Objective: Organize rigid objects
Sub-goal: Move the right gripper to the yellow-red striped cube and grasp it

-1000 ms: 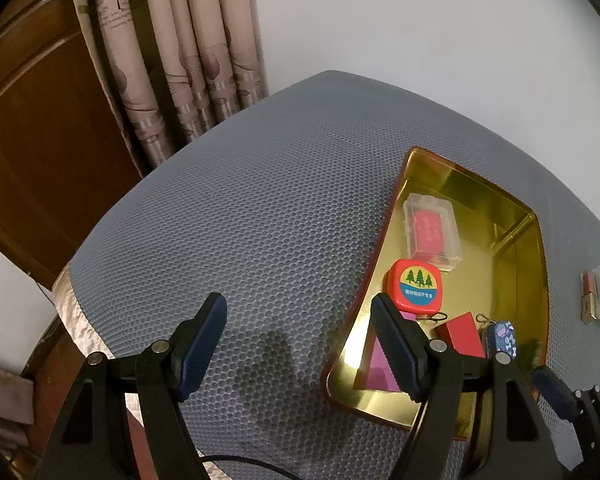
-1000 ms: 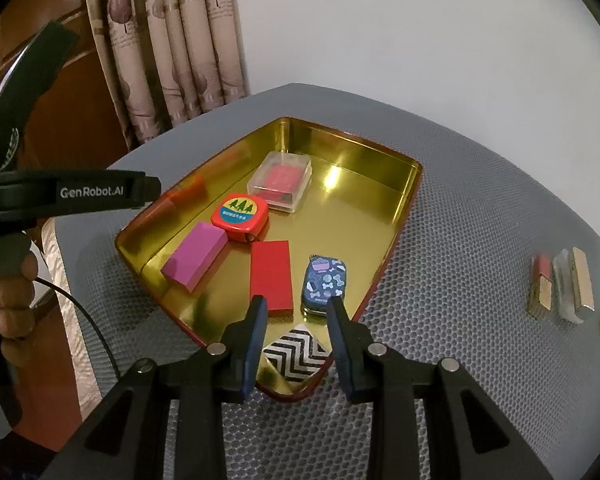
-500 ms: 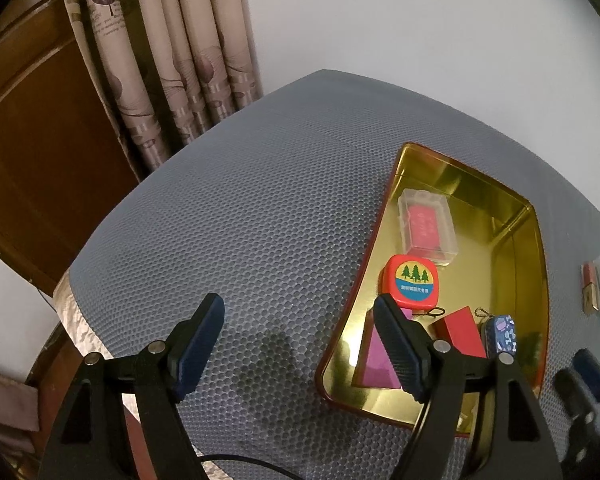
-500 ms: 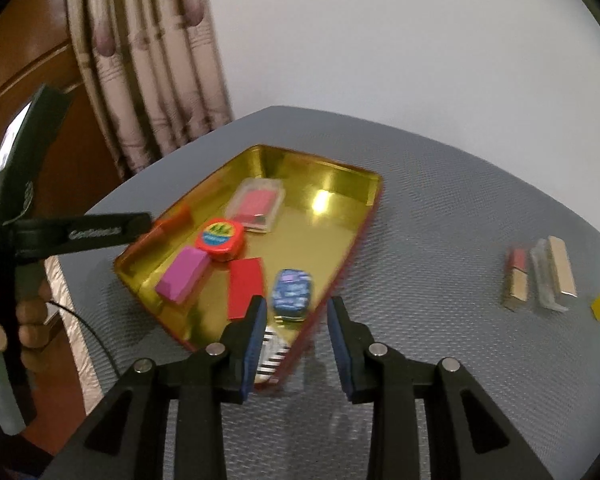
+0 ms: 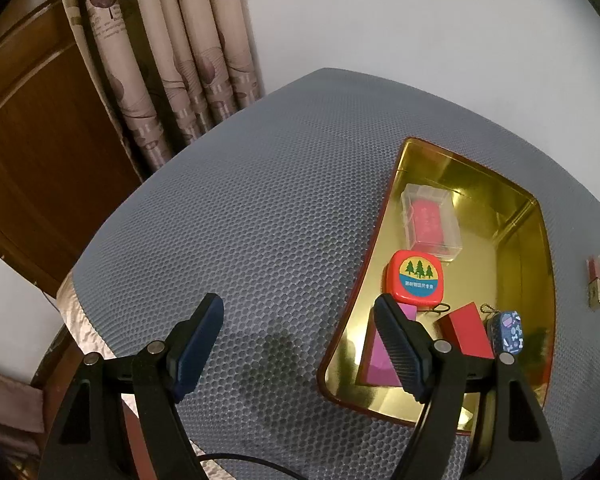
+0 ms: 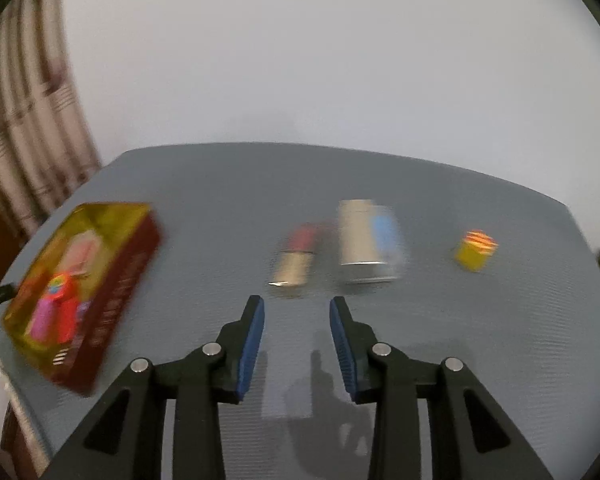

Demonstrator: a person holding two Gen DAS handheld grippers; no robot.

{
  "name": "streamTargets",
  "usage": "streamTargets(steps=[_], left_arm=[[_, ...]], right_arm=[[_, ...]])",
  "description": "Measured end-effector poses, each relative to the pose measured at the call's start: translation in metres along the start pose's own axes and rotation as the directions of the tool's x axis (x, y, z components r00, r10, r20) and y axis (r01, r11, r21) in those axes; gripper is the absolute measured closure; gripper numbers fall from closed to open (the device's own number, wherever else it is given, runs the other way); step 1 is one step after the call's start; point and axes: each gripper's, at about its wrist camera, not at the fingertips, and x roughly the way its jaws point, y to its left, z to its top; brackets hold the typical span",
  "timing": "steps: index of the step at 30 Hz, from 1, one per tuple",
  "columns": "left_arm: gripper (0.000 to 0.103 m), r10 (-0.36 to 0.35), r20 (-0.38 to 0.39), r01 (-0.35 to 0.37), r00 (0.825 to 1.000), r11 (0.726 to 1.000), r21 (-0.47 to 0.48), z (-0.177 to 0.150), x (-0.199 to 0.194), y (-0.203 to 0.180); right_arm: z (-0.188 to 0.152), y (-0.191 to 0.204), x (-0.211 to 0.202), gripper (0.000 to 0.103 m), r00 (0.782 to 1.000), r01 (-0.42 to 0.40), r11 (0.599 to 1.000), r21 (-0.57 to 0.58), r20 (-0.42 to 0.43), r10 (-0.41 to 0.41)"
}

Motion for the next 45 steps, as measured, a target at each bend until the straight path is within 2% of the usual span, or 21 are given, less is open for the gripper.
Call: streamTargets(steps=[5, 9, 12, 19, 23, 25, 31, 32, 33, 38, 45], left_arm=[[0.027, 0.008, 0.019, -0.008, 1.0, 1.0, 0.02, -0.002, 0.0, -0.004], [0.027, 0.018, 0.053, -0.021, 0.998, 0.999, 0.044, -0.004, -0.003, -0.01], [0.026, 0.02, 0.075, -0.025, 0.997, 0.997, 0.067, -0.005, -0.008, -0.016], [0.026, -0.006, 0.051, -0.002, 0.999, 0.987, 0.158, -0.001, -0.015, -0.045], [0.026, -0.045, 0.059, 0.027, 0.997, 0.961, 0.274, 0.001, -0.029, -0.082], [0.026, -0.078, 0.06, 0.055, 0.995, 0.947, 0.317, 0.002, -0.035, -0.1], [0.024, -0.208, -0.021, 0.2, 0.978, 0.903, 0.38, 0.005, -0.039, -0.162], [0.024, -0.22, -0.037, 0.217, 0.975, 0.895, 0.389, 0.006, -0.037, -0.175], [0.024, -0.228, -0.051, 0.229, 0.972, 0.888, 0.398, 0.006, -0.036, -0.186], [0.024, -0.275, -0.092, 0.287, 0.957, 0.852, 0.438, 0.001, -0.037, -0.243], [0.024, -0.369, -0.173, 0.408, 0.913, 0.819, 0.403, -0.007, -0.041, -0.301]], right_arm=[[-0.002, -0.064, 0.014, 0.063, 0.997, 0.083, 0.996, 0.037, -0.002, -0.083], [-0.002, -0.105, 0.027, 0.059, 0.996, 0.091, 0.994, 0.06, -0.024, -0.09], [0.0, -0.126, 0.039, 0.056, 0.994, 0.103, 0.993, 0.052, -0.039, -0.101], [0.016, -0.159, 0.081, 0.054, 0.992, 0.091, 0.996, -0.024, -0.085, -0.092], [0.024, -0.167, 0.101, 0.054, 0.991, 0.079, 0.992, -0.097, -0.101, -0.088], [0.028, -0.172, 0.11, 0.054, 0.992, 0.065, 0.99, -0.124, -0.103, -0.078], [0.034, -0.182, 0.127, 0.055, 0.994, -0.017, 0.986, -0.165, -0.112, -0.001], [0.034, -0.182, 0.128, 0.058, 0.994, -0.03, 0.986, -0.162, -0.113, 0.012], [0.035, -0.183, 0.129, 0.069, 0.993, -0.047, 0.987, -0.151, -0.113, 0.03], [0.027, -0.175, 0.123, 0.07, 0.994, -0.041, 0.992, -0.12, -0.106, 0.028], [-0.011, -0.16, 0.089, 0.07, 0.994, 0.044, 0.999, -0.032, -0.094, -0.047]])
